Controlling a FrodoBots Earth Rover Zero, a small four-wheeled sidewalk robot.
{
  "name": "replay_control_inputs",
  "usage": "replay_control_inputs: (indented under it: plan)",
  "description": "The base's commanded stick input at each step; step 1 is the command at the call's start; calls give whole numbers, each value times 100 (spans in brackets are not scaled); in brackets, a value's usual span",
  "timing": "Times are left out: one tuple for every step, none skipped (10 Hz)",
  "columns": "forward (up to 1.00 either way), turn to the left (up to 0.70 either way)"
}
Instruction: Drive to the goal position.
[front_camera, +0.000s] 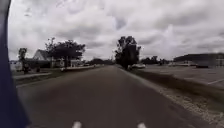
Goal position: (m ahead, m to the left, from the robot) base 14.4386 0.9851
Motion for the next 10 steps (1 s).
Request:
replay_control_inputs:
  plan:
    - [60,0]
    - [60,0]
    - [60,0]
    - [60,0]
    - [60,0]
    - [60,0]
    - [60,0]
    - [60,0]
    - [60,0]
    - [60,0]
